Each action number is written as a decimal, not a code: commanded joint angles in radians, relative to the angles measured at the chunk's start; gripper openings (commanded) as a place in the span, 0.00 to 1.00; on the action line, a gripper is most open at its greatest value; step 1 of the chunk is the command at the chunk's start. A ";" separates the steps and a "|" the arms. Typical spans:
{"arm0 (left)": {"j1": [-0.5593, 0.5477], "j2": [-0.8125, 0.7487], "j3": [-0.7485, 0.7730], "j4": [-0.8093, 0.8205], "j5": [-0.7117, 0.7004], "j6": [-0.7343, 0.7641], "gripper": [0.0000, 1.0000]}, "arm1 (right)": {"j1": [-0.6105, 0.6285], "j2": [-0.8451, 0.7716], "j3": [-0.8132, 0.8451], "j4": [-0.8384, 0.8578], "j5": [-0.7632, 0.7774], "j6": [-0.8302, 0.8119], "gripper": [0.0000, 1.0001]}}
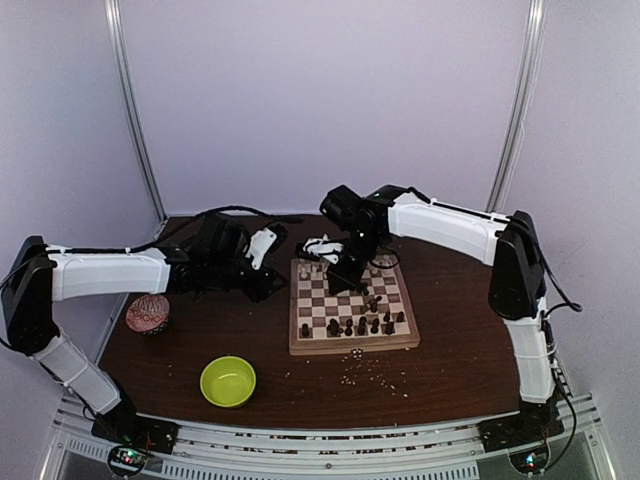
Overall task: Set up the chess pieces on the board
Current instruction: Place the pawn at h7.
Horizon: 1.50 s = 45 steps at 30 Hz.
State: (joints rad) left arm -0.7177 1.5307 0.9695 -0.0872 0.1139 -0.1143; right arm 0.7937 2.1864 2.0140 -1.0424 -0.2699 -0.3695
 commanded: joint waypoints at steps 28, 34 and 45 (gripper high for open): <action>0.004 -0.172 -0.126 0.118 -0.203 -0.091 0.39 | 0.159 0.267 0.303 -0.111 0.043 -0.020 0.12; 0.004 -0.169 -0.123 0.120 -0.203 -0.090 0.39 | 0.161 0.276 0.304 -0.110 0.049 -0.013 0.25; 0.004 -0.175 -0.092 0.089 -0.198 -0.070 0.39 | 0.129 0.169 0.286 -0.105 0.026 0.003 0.31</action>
State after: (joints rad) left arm -0.7105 1.3773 0.8509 -0.0216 -0.0868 -0.1936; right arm 0.9417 2.4405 2.2921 -1.1500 -0.2291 -0.3851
